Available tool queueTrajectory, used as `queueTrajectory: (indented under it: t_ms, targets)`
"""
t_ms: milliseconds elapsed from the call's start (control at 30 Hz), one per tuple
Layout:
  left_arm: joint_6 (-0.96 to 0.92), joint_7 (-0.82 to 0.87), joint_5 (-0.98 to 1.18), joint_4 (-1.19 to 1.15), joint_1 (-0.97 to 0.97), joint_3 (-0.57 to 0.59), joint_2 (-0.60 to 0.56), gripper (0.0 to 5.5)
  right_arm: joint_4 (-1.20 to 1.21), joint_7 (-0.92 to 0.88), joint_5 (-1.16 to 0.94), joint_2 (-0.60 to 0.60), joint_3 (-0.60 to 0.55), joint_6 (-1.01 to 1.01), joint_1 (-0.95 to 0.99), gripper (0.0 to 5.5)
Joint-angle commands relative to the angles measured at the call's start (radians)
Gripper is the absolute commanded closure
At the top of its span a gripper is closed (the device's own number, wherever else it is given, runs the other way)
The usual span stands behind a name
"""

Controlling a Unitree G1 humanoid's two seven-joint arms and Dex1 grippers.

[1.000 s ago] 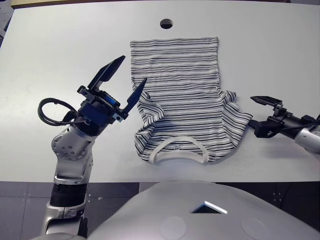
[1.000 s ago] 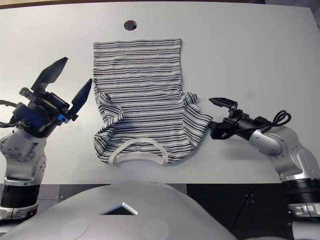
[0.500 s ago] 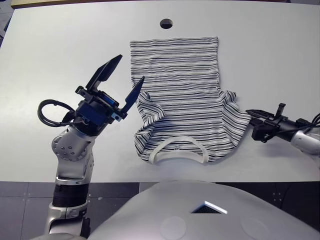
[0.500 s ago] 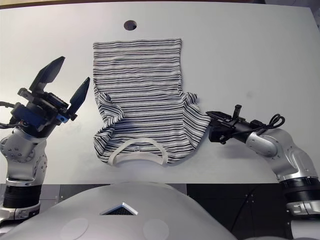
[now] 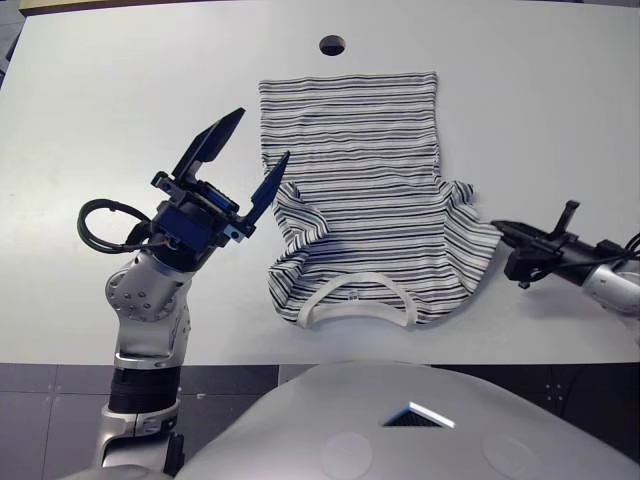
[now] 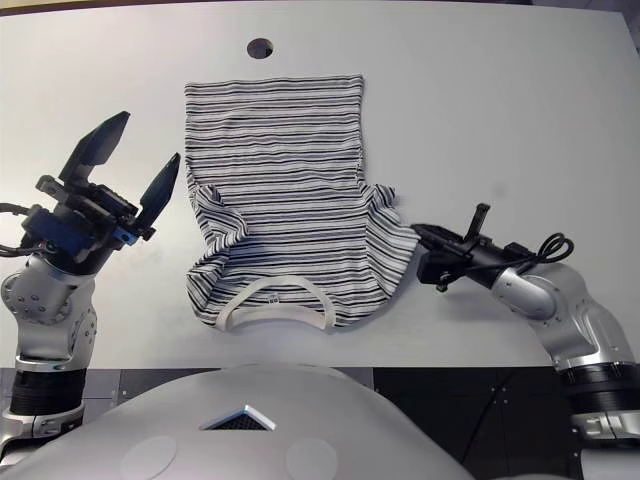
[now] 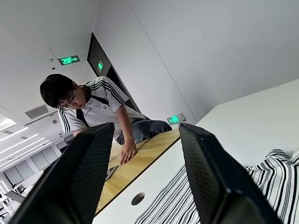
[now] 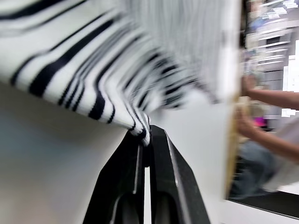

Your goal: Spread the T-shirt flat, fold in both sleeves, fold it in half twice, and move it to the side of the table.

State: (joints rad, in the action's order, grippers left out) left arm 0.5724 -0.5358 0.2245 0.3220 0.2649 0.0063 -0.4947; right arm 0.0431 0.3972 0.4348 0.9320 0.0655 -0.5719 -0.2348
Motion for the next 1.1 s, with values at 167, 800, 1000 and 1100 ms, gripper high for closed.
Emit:
queueTrajectory:
  t_ms: [167, 800, 1000, 1100]
  targets:
    - [0.014, -0.024, -0.017, -0.033, 0.004, 0.025, -0.012, 2.91, 0.094, -0.007, 0.02, -0.069, -0.002, 0.033, 0.026, 5.38]
    - [0.035, -0.064, -0.043, -0.077, 0.0, 0.006, -0.018, 2.91, 0.055, 0.144, 0.135, -0.221, 0.354, -0.037, 0.21, 5.38]
    - [0.021, -0.064, -0.048, -0.071, 0.005, 0.023, -0.033, 2.91, 0.031, 0.094, 0.126, -0.236, 0.312, -0.031, 0.246, 4.61]
    - [0.017, -0.074, -0.049, -0.083, 0.019, 0.035, -0.053, 2.91, 0.05, 0.083, 0.119, -0.222, 0.283, -0.022, 0.243, 4.15]
